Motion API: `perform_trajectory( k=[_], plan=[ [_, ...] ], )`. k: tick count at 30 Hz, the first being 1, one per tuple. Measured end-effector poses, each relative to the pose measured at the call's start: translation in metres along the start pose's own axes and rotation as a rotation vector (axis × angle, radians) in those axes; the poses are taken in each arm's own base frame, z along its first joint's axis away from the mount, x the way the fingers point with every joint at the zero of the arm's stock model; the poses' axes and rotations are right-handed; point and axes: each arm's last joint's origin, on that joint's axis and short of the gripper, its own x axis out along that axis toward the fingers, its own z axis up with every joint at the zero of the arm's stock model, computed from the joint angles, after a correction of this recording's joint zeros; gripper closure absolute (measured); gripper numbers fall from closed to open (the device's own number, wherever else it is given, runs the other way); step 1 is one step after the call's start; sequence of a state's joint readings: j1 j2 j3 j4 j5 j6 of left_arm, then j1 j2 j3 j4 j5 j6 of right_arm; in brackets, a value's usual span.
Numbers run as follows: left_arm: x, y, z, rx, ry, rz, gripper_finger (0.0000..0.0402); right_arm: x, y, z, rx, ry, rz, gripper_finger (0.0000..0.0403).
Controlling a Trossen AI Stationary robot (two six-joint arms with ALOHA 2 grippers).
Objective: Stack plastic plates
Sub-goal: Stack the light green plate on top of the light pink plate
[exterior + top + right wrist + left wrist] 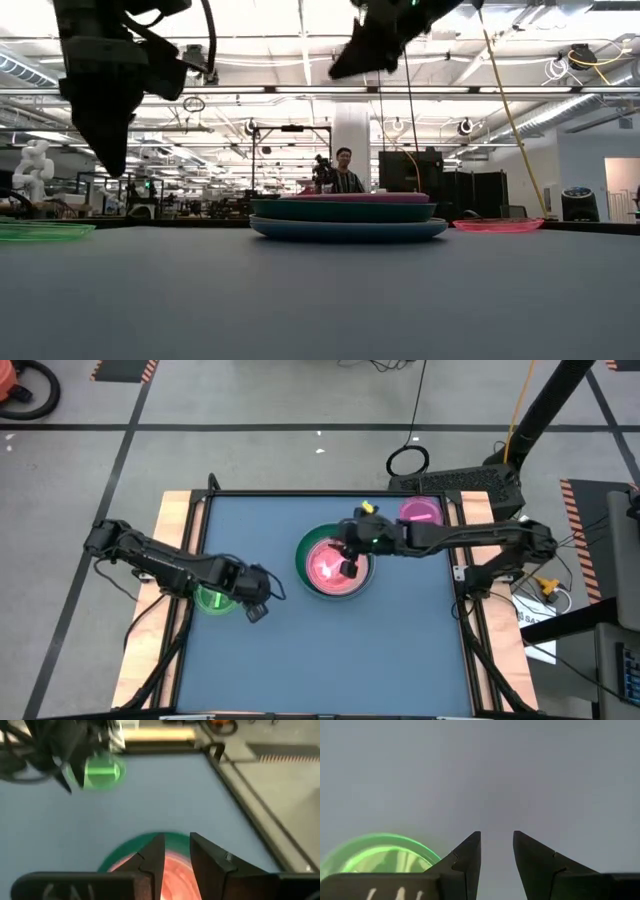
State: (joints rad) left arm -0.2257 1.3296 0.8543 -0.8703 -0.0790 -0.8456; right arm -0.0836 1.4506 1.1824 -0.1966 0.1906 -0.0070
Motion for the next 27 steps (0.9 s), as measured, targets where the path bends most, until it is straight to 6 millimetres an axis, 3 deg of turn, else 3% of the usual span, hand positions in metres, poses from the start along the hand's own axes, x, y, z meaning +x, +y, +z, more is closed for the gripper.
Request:
perform_trajectory(
  k=[6, 15, 27],
  plan=[
    [0.0, -0.008, -0.01, -0.085, 0.024, -0.013, 0.0282, -0.022, -0.004, 0.01, -0.002, -0.09, 0.0, 0.0316],
    [0.01, -0.002, -0.023, -0.148, 0.119, 0.185, 0.0282, -0.02, -0.003, 0.009, -0.028, -0.077, 0.006, 0.0316],
    [0.037, -0.004, -0.023, -0.065, 0.155, 0.358, 0.0282, -0.02, -0.003, 0.003, -0.017, -0.021, 0.008, 0.0316]
  ],
)
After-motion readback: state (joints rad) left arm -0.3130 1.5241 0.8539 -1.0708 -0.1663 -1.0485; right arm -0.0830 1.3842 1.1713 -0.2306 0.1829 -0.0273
